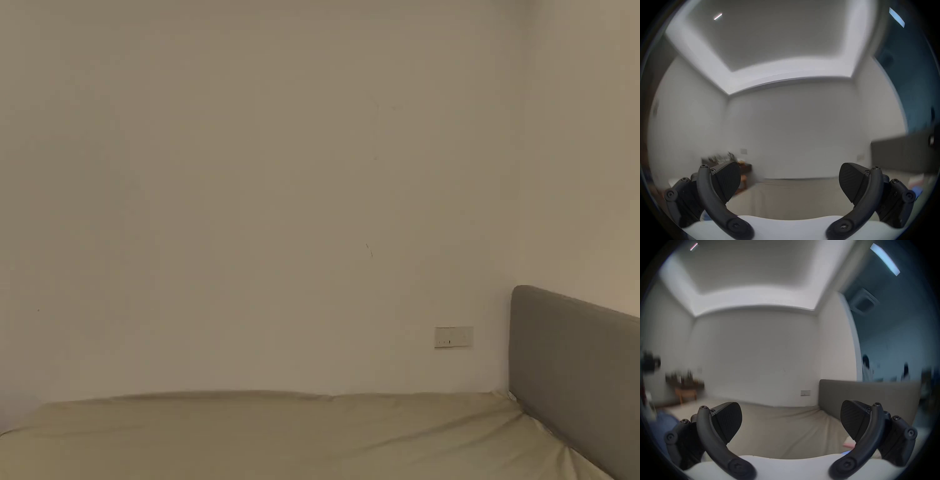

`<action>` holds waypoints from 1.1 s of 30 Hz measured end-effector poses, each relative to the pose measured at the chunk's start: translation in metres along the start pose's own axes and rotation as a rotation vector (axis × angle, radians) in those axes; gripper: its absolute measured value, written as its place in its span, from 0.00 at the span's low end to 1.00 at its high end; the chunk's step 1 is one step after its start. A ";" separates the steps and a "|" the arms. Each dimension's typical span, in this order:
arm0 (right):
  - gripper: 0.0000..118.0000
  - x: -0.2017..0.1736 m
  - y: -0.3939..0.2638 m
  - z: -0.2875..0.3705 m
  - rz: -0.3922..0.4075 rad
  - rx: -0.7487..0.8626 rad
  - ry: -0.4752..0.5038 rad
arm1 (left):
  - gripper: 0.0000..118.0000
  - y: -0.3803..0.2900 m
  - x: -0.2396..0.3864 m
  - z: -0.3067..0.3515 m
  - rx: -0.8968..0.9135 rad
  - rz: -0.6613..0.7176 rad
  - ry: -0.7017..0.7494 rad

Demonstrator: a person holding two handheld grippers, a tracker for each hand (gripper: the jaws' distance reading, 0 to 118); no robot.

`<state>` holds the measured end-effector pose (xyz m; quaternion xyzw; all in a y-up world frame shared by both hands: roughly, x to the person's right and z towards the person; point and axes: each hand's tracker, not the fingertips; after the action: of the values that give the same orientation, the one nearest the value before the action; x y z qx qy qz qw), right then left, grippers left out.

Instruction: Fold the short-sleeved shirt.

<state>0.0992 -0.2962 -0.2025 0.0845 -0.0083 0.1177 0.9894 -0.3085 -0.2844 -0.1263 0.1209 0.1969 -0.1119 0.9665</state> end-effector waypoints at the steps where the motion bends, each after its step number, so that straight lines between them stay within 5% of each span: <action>1: 1.00 -0.002 -0.002 -0.002 0.015 -0.033 0.000 | 1.00 0.001 -0.003 0.000 -0.036 0.017 -0.070; 6: 1.00 0.005 -0.007 -0.004 -0.217 -0.102 0.059 | 1.00 -0.004 -0.017 -0.005 -0.156 0.208 -0.117; 8: 1.00 0.004 -0.007 -0.005 -0.183 -0.085 -0.007 | 1.00 -0.006 -0.017 -0.006 -0.177 0.184 -0.089; 17: 1.00 0.003 -0.001 0.002 -0.124 -0.043 -0.018 | 1.00 -0.009 -0.016 0.003 -0.117 0.198 -0.168; 24: 1.00 0.002 0.000 0.001 -0.137 -0.056 -0.032 | 1.00 -0.006 -0.013 0.004 -0.111 0.274 -0.191; 27: 1.00 0.007 -0.001 0.003 -0.211 -0.042 -0.002 | 1.00 -0.004 -0.010 0.004 -0.131 0.239 -0.195; 33: 1.00 0.010 -0.002 0.004 -0.230 -0.048 0.024 | 1.00 -0.006 -0.004 0.007 -0.112 0.210 -0.214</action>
<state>0.1093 -0.2960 -0.1989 0.0599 0.0107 0.0042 0.9981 -0.3111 -0.2917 -0.1194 0.0741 0.0852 -0.0113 0.9935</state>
